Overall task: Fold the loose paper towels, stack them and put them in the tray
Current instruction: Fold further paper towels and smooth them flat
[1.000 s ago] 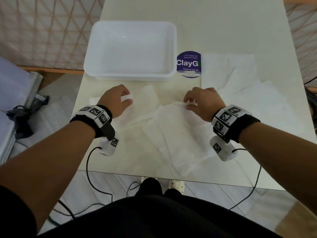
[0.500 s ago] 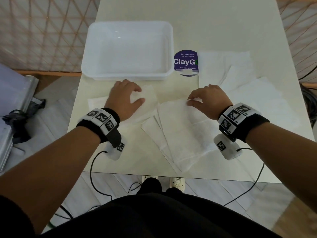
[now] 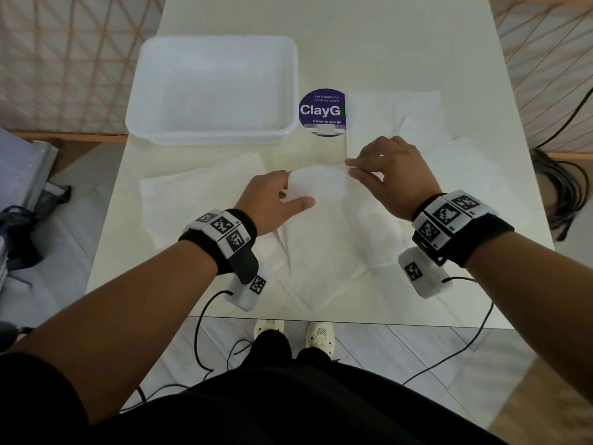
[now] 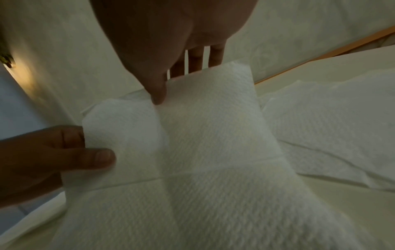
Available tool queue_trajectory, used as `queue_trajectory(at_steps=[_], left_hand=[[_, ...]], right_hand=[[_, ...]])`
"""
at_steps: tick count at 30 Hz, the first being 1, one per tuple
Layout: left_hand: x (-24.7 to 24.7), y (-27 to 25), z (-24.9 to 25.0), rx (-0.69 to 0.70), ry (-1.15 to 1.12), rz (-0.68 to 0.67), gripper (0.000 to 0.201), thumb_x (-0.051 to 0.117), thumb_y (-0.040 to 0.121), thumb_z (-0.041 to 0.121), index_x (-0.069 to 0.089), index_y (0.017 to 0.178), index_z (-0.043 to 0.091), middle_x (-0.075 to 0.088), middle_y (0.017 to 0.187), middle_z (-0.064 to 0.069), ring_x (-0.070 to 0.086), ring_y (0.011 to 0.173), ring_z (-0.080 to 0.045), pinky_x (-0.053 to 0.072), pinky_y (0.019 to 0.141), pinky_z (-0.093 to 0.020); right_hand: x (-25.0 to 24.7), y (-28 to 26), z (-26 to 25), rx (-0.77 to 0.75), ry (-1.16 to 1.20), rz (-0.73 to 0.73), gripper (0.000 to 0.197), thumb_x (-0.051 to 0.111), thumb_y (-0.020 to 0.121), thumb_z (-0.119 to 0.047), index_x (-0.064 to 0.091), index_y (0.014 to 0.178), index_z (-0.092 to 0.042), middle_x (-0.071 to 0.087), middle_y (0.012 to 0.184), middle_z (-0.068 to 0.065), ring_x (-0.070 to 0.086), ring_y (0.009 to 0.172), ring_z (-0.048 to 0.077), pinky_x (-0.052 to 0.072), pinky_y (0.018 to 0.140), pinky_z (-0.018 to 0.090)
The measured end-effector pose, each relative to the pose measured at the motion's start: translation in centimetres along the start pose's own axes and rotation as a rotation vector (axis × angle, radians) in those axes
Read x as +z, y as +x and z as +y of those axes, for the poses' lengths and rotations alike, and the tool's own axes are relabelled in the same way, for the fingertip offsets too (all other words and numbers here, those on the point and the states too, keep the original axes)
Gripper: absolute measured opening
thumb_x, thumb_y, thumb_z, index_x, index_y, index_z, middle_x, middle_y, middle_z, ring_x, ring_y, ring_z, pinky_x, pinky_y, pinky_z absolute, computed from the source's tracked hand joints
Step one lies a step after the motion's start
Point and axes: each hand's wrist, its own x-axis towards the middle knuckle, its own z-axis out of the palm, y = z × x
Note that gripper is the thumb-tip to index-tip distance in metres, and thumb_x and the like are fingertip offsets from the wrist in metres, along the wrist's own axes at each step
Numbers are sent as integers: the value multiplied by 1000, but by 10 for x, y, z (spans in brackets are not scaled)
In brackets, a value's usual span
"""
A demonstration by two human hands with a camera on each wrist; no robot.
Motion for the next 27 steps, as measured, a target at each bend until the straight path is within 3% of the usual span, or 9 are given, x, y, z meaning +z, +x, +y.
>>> queue_trajectory(at_steps=[4,6,8,14,16,19,22,24,27], left_hand=[[8,-4,-1,-24,46,-34,16,67,87,35,64,94,22,60,78,20,54,70,4,35,58,1],[12,-4,-6,-42,40,4,24,66,88,34,65,103,15,67,88,11,59,78,-4,39,67,-2],[14,-5,-12,-75,29,42,34,68,85,34,62,111,13,67,102,2,60,93,-15,45,81,-18],[11,-15,-20,32,42,68,53,68,84,13,52,134,25,50,123,-1,47,118,-20,38,101,-28],[11,-19,-22,89,99,96,57,61,84,3,53,134,27,47,127,0,40,117,-19,34,102,-22],[14,-24,-13,198,144,181,54,48,77,-10,66,118,22,55,125,1,37,109,-16,27,90,-2],[23,-25,3,274,163,196,45,47,80,-8,69,111,16,62,121,-1,46,111,-20,26,91,-3],[36,-23,13,305,203,104,40,47,89,1,62,124,14,57,132,-3,46,121,-21,27,102,-14],[66,-21,21,271,391,-140,53,41,100,21,26,150,9,22,158,-7,17,146,-21,13,119,-30]], right_hand=[[-10,-5,0,1,85,47,26,53,93,-33,73,102,-19,68,89,3,63,82,25,49,79,46],[-13,-13,2,-44,92,18,26,53,93,-35,73,100,-20,68,89,0,62,82,23,49,79,44],[-13,-24,2,-110,94,-48,25,53,92,-36,73,98,-23,68,90,-3,60,80,22,47,79,40],[3,-64,12,-203,1,-307,36,46,86,-46,74,99,-27,66,110,-3,59,96,24,45,90,41],[9,-70,14,-146,-30,-409,47,41,83,-57,69,111,-31,58,127,-4,53,113,24,37,100,41],[12,-72,14,-66,-47,-510,64,34,79,-72,59,125,-35,48,140,-9,43,126,19,26,108,37],[13,-66,7,-15,28,-413,46,43,91,-52,59,126,-27,52,137,-4,46,124,21,32,103,39],[19,-60,2,8,-8,-344,39,46,97,-31,52,134,-21,48,142,0,40,131,25,31,106,40],[33,-58,-8,98,-130,-502,53,34,101,-28,19,151,-16,14,159,1,8,147,23,11,118,39]])
